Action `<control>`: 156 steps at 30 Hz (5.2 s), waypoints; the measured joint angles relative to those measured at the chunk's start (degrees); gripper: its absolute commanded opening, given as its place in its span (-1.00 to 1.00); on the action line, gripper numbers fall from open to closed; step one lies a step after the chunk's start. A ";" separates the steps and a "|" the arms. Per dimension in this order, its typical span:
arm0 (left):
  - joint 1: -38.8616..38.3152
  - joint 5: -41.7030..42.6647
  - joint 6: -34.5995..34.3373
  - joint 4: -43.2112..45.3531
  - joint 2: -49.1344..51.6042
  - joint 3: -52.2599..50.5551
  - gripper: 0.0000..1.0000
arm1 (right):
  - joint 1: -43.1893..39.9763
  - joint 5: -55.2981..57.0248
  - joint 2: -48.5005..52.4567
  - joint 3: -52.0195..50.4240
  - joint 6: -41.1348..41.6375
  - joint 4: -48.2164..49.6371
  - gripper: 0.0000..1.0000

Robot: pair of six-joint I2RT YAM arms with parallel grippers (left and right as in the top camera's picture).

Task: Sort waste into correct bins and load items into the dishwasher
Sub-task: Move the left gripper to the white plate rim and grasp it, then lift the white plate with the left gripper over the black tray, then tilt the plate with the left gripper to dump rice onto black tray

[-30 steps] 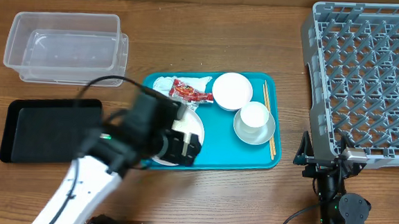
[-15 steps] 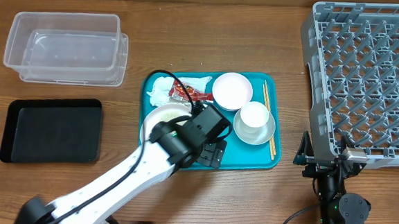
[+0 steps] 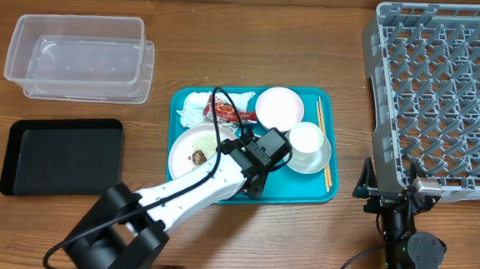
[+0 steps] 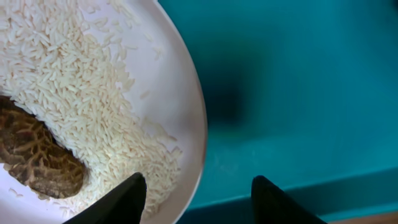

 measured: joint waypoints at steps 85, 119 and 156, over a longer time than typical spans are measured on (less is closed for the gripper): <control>45.05 -2.56 -8.81 -29.97 5.86 31.04 -0.92 | 0.00 -0.02 0.00 0.00 0.02 -0.02 1.00; 81.24 51.98 13.92 -27.61 5.86 31.04 -0.92 | 0.00 0.00 0.00 0.00 0.00 -0.02 1.00; 92.45 77.70 35.08 -37.31 5.90 31.08 -0.91 | 0.00 0.00 0.00 0.00 0.00 -0.02 1.00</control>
